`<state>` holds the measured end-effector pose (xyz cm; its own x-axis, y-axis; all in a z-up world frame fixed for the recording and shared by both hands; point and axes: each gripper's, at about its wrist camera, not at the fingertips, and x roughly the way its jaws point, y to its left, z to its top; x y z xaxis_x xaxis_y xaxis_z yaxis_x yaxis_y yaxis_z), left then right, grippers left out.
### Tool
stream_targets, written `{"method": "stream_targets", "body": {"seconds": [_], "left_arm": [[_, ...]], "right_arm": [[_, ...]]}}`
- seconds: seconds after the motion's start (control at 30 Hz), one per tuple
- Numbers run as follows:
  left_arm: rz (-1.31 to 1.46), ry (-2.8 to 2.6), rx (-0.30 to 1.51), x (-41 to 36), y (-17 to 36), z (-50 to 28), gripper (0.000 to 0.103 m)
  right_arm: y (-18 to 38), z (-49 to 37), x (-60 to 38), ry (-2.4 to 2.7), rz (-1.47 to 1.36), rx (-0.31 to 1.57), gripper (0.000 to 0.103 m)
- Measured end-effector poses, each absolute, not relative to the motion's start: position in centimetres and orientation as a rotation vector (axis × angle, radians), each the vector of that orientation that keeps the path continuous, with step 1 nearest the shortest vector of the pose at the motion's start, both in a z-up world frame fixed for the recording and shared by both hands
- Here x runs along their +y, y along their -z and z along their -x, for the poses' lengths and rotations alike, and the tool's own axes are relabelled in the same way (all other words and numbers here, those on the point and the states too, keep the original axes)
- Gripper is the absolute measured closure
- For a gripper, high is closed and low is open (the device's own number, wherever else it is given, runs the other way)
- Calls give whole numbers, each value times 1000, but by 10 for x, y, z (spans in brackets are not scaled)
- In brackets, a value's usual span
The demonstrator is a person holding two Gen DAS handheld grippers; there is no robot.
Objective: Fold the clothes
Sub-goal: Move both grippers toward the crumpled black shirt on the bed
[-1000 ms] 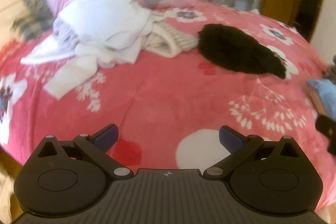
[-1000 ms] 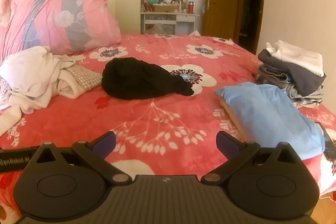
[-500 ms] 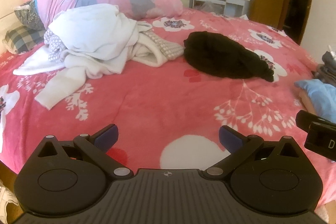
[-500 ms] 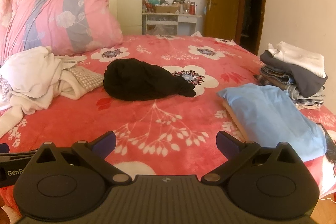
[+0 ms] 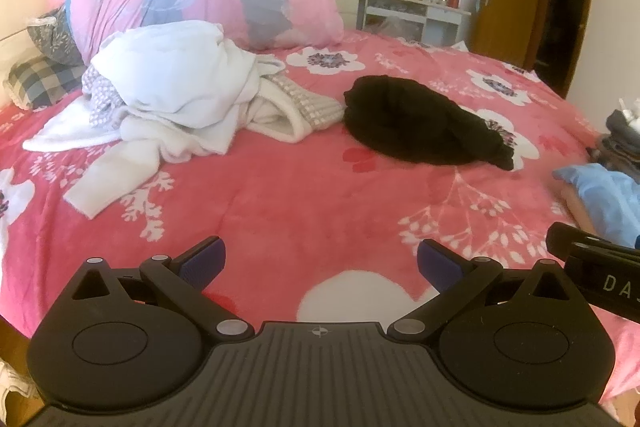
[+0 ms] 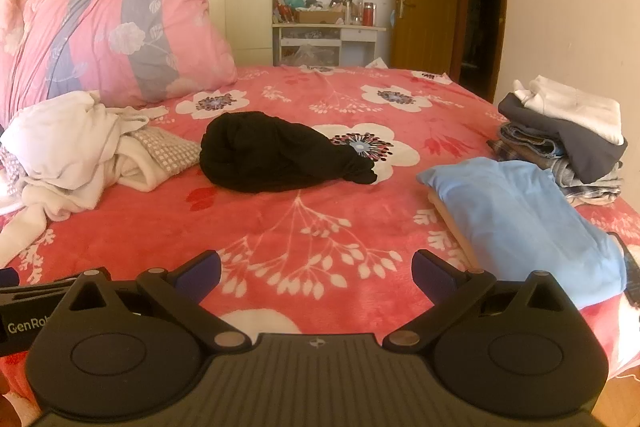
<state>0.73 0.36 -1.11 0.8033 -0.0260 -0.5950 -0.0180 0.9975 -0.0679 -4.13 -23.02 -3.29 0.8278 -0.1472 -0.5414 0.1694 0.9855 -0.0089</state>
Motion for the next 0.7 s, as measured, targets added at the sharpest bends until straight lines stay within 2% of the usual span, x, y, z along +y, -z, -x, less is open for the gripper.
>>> {"method": "stream_targets", "body": {"seconds": [0.7], "left_arm": [[80,3,647,5,14,-16,0]], "right_arm": [[36,31,-229,166,-51,586,0]]}}
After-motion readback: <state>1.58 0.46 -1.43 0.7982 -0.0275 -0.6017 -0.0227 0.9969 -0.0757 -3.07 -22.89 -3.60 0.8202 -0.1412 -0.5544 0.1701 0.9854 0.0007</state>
